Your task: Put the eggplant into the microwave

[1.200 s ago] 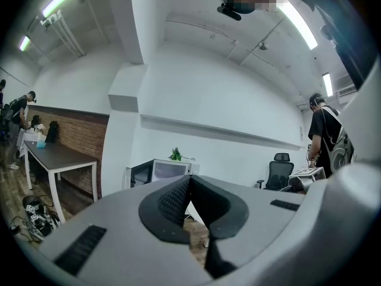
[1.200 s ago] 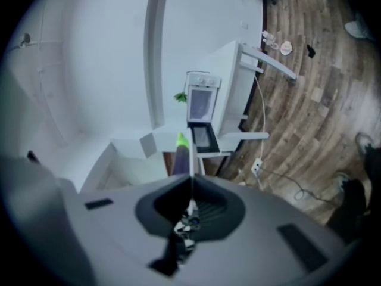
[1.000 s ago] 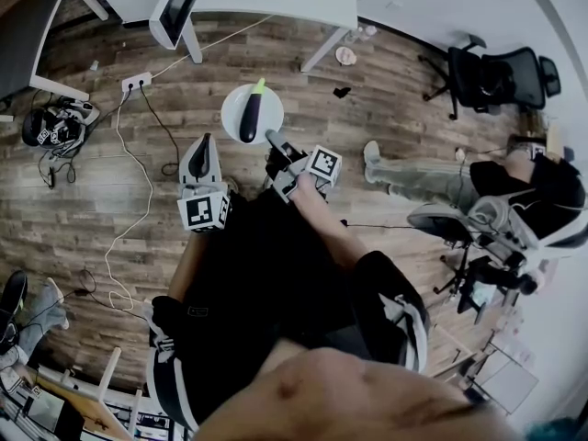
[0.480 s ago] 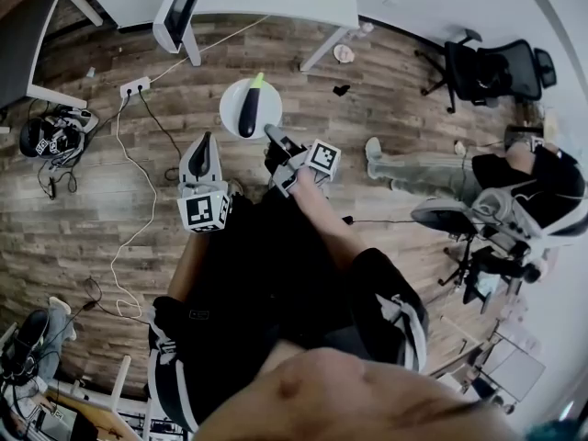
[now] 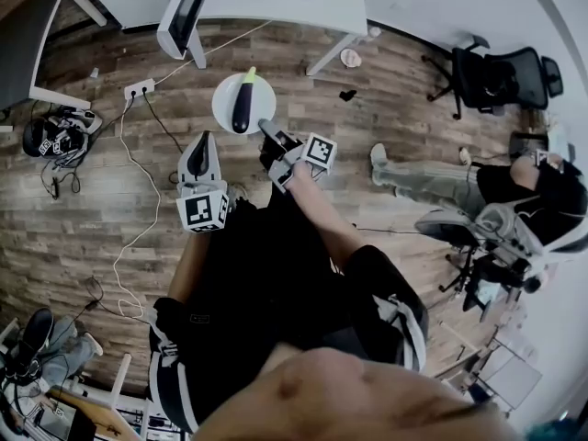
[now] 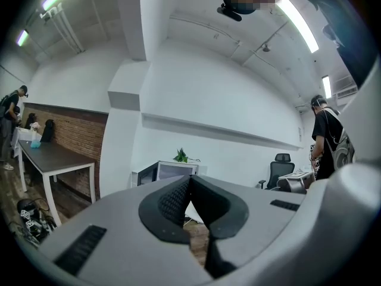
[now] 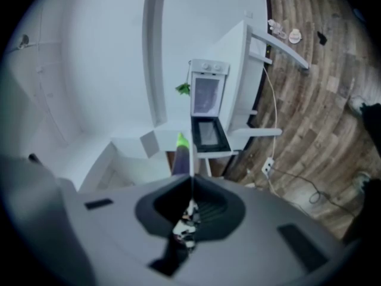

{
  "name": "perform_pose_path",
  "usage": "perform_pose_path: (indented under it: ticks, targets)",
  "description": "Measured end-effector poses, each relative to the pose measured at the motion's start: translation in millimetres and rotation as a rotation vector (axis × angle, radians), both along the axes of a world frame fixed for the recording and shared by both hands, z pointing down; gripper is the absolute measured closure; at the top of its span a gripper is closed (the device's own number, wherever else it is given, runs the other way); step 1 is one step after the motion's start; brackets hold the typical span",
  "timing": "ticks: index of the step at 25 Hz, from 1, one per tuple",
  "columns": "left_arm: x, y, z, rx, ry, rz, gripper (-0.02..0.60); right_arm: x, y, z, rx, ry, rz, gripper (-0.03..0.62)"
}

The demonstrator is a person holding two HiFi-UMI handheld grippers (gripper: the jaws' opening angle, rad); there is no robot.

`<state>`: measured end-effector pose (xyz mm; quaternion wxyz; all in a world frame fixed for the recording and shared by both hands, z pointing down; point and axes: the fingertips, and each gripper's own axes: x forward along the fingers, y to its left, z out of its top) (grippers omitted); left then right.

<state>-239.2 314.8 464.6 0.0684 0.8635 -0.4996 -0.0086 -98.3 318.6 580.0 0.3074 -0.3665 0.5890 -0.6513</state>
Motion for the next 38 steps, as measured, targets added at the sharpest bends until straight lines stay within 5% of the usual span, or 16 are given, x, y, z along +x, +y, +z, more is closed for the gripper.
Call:
perform_pose_path:
  ticks: [7, 23, 38]
  targets:
    - [18.0, -43.5, 3.2, -0.004, -0.014, -0.08, 0.549, 13.7, -51.7, 3.3, 0.025, 0.014, -0.082, 0.556]
    - [123.4, -152.2, 0.6, -0.039, 0.02, -0.284, 0.549, 111.4, -168.8, -7.2, 0.033, 0.036, -0.255, 0.556]
    - [179.2, -220.4, 8.2, -0.04, -0.021, -0.404, 0.549, 170.5, -239.4, 12.1, 0.014, 0.032, -0.318, 0.556]
